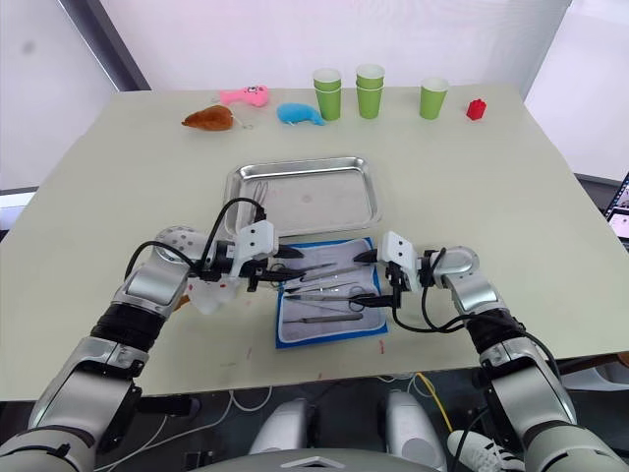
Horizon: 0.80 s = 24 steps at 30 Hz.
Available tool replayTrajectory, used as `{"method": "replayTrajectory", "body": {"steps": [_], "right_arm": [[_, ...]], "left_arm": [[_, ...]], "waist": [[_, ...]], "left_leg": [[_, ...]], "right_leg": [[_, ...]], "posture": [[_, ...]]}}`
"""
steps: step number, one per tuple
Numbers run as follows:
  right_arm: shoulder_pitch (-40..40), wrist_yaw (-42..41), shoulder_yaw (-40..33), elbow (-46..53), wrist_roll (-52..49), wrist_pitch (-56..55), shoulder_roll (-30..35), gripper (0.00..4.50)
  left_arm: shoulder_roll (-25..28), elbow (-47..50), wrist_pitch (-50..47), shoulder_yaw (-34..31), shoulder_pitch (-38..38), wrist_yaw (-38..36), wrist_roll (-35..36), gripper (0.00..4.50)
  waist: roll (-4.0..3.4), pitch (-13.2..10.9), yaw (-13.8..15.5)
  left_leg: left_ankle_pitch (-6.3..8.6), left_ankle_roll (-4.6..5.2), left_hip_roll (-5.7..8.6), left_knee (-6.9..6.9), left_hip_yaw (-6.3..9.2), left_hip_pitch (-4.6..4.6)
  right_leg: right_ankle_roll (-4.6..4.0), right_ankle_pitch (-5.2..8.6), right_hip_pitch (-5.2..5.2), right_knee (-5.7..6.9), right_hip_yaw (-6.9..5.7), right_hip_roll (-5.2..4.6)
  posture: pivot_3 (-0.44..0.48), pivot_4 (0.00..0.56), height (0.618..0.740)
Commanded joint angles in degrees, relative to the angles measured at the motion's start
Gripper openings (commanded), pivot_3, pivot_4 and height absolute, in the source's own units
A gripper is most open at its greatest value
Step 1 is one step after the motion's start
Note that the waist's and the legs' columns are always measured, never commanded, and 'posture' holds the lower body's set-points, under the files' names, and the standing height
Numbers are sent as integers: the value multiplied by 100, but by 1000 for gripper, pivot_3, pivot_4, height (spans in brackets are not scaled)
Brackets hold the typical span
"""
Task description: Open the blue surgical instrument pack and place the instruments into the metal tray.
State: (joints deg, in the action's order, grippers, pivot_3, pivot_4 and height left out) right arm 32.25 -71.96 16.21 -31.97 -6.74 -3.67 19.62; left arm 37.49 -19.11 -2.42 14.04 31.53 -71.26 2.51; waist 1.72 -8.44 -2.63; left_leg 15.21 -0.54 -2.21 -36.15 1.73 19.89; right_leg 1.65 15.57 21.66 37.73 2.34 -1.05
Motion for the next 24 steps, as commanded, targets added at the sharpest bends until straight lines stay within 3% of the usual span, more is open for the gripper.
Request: {"method": "replayTrajectory", "body": {"steps": [1, 4, 8, 24], "right_arm": [[-488, 108, 562, -583, 655, 438, 84, 4500], [-489, 111, 562, -579, 657, 439, 90, 4500], [-489, 113, 557, -577, 656, 441, 99, 4500], [-465, 109, 554, -584, 643, 450, 87, 4500]], "left_arm": [[62, 92, -147, 23, -124, -27, -35, 1935], [30, 88, -185, 49, -118, -28, -50, 1935], [-15, 85, -215, 71, -94, -19, -67, 60], [-134, 281, -772, 277, 274, -269, -119, 60]], "waist": [[0, 1, 0], [-1, 1, 1], [-2, 1, 3], [-6, 4, 12]], "left_leg": [[0, 0, -1, 0, 0, 0], [0, 0, -1, 0, 0, 0], [0, 0, -1, 0, 1, 0], [0, 0, 2, 0, 2, 0]], "right_leg": [[0, 0, 0, 0, 0, 0], [0, 0, 0, 0, 0, 0], [0, 0, 0, 0, 0, 0], [0, 0, -1, 0, -1, 1]], "posture": [[0, 150, 740], [0, 150, 740], [0, 150, 740], [0, 150, 740]]}}
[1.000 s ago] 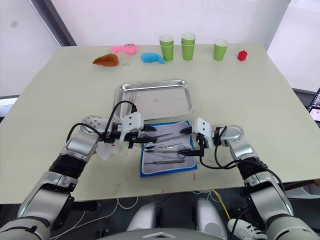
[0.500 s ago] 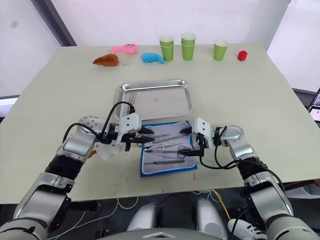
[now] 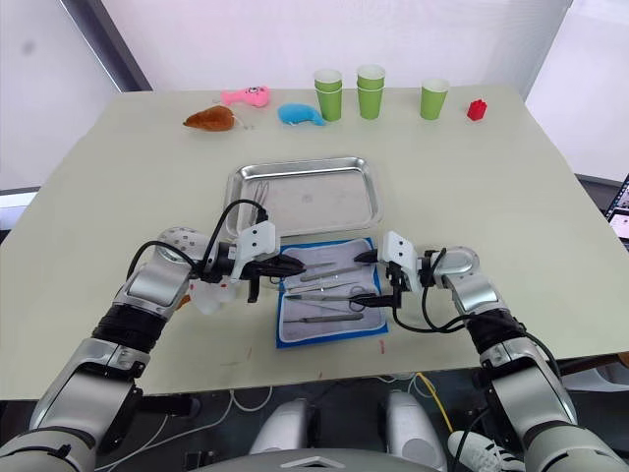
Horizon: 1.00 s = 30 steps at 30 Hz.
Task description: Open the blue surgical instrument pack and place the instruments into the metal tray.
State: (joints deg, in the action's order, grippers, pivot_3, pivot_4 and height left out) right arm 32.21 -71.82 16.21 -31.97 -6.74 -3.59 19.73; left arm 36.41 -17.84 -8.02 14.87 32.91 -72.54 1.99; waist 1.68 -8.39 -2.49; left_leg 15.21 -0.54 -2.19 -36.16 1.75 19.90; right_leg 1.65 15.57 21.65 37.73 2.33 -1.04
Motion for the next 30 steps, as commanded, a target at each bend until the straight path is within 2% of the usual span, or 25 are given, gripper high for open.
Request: {"method": "replayTrajectory", "body": {"steps": [1, 17, 30], "right_arm": [[-454, 95, 554, -591, 644, 443, 73, 4500], [-480, 127, 545, -583, 637, 453, 46, 4500], [-449, 125, 551, -618, 647, 446, 10, 4500]], "left_arm": [[-23, 162, -254, 210, 166, -168, -71, 60], [237, 750, -1587, 478, 1086, -608, -226, 60], [639, 1151, -2073, 583, 1198, -986, -204, 60]], "waist": [[-1, -1, -4], [0, -7, -17], [-3, -17, -63]], "left_leg": [[0, 0, 0, 0, -1, 0], [0, 0, 1, 0, -1, 1], [0, 0, -1, 0, 3, 3]], "right_leg": [[0, 0, 0, 0, 1, 1], [1, 0, 1, 0, 1, 9], [1, 0, 3, -1, 0, 13]], "posture": [[0, 150, 740], [0, 150, 740], [0, 150, 740]]}}
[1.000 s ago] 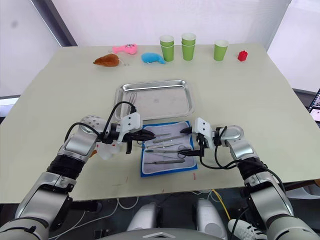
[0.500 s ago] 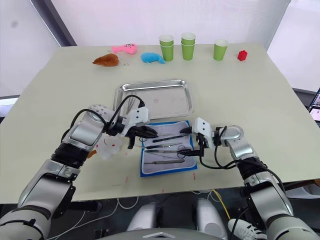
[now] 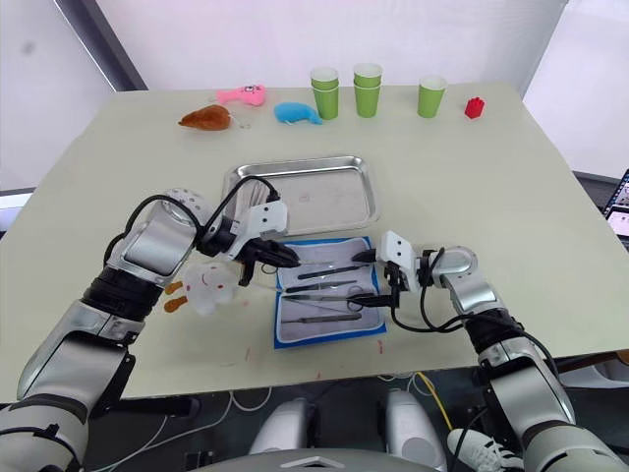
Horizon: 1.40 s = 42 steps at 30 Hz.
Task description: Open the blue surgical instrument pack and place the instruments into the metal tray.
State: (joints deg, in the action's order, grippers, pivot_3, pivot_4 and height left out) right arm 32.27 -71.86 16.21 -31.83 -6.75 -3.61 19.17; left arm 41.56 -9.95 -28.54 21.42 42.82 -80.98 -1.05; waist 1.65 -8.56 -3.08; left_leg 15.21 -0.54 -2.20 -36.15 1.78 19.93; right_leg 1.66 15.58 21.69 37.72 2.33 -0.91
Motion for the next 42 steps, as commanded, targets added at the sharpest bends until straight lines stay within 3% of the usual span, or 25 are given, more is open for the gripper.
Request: {"method": "replayTrajectory", "body": {"steps": [1, 15, 22, 27, 37, 42], "right_arm": [[-453, 128, 552, -634, 650, 448, 65, 4500], [-458, 134, 568, -661, 656, 433, 25, 4500], [-481, 124, 581, -628, 652, 444, 24, 4500], [-475, 117, 582, -624, 650, 440, 31, 4500], [-446, 90, 571, -642, 654, 435, 67, 4500], [-479, 83, 580, -608, 651, 437, 78, 4500]], "left_arm": [[147, 376, -29, -75, 202, -156, 105, 60], [1063, 523, 162, -244, 65, -647, 173, 60], [1258, 487, 141, -586, 104, -467, 365, 60], [517, 108, -306, -1283, 385, 1062, 427, 60], [-1310, 211, -2177, -2592, 545, 4419, 548, 60], [-2056, -242, -2009, -2904, 507, 6039, 277, 60]], "waist": [[-1, -1, -7], [-3, -9, -26], [-6, -17, -26], [6, -21, -18], [24, -10, -39], [25, -9, -34]], "left_leg": [[0, 0, 0, 0, 0, 0], [0, 0, 0, 0, 0, 0], [0, 0, -1, 0, 1, 0], [0, 0, -1, -1, 3, 1], [0, 0, 1, -3, 6, 0], [0, -3, 4, -4, 8, -2]], "right_leg": [[0, 0, 0, 0, 0, 0], [0, 1, 0, -1, 0, -1], [-1, 1, 0, -1, 1, -2], [0, 0, -1, 0, -1, -1], [25, -14, -4, 4, -1, -1], [27, -15, -7, 6, -1, -7]], "posture": [[0, 150, 740], [0, 150, 740], [0, 150, 740], [0, 150, 740], [0, 150, 740], [0, 150, 740]]}}
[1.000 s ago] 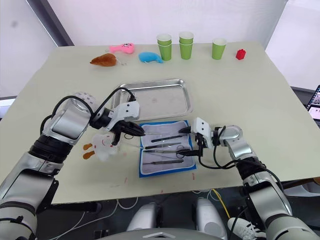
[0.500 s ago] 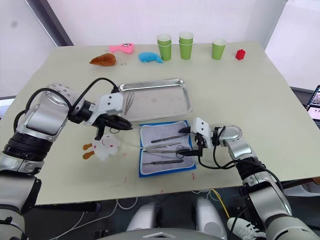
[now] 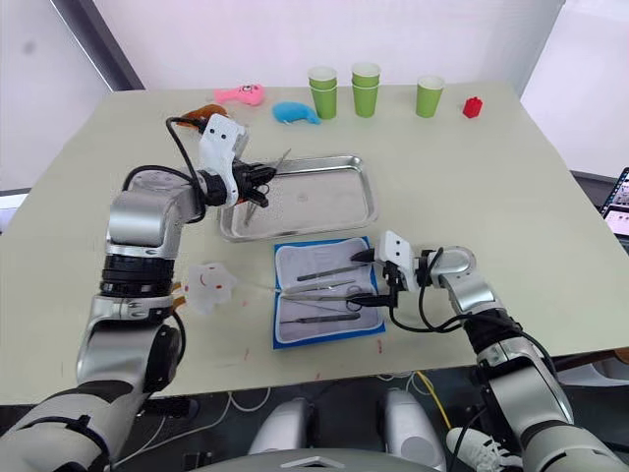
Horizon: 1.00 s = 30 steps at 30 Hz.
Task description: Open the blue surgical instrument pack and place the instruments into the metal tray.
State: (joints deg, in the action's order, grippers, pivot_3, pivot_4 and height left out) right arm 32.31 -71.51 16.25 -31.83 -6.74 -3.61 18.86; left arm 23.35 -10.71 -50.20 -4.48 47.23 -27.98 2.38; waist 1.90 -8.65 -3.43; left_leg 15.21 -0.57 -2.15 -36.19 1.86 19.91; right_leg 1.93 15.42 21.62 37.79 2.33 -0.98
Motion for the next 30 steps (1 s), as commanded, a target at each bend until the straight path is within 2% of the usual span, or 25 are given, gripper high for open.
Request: {"method": "replayTrajectory", "body": {"steps": [1, 7, 12, 19, 30], "right_arm": [[-484, 49, 580, -601, 651, 444, 103, 4500], [-474, 62, 570, -560, 641, 478, 102, 4500], [-470, 72, 568, -566, 647, 465, 105, 4500], [-475, 89, 574, -581, 647, 455, 77, 4500], [-483, 152, 547, -600, 638, 415, 53, 4500]], "left_arm": [[-377, -273, 183, -416, 75, 956, -25, 60], [-865, -774, 554, -673, 32, 1923, -9, 60], [-1023, -1319, 887, -785, 122, 2380, 36, 60], [-1007, -1848, 1065, -800, 209, 2514, 133, 60], [-981, -2173, 1144, -944, 274, 2794, 299, 60]], "waist": [[0, 0, 0], [0, 0, 0], [0, 0, 0], [0, 1, 0], [0, 1, -2]], "left_leg": [[0, -1, 0, 0, 0, 0], [0, -4, 1, 0, 2, 0], [0, -7, 2, 0, 3, -1], [1, -10, 3, 0, 3, -1], [-1, -18, 4, 0, 4, -3]], "right_leg": [[0, 0, 0, 0, 0, -1], [0, -1, 0, 0, -2, -4], [1, -2, -2, 0, -3, -5], [1, -2, -2, -1, -7, -4], [1, -2, -4, 0, -8, -4]], "posture": [[0, 150, 740], [0, 150, 740], [0, 150, 740], [0, 150, 740], [0, 150, 740]]}}
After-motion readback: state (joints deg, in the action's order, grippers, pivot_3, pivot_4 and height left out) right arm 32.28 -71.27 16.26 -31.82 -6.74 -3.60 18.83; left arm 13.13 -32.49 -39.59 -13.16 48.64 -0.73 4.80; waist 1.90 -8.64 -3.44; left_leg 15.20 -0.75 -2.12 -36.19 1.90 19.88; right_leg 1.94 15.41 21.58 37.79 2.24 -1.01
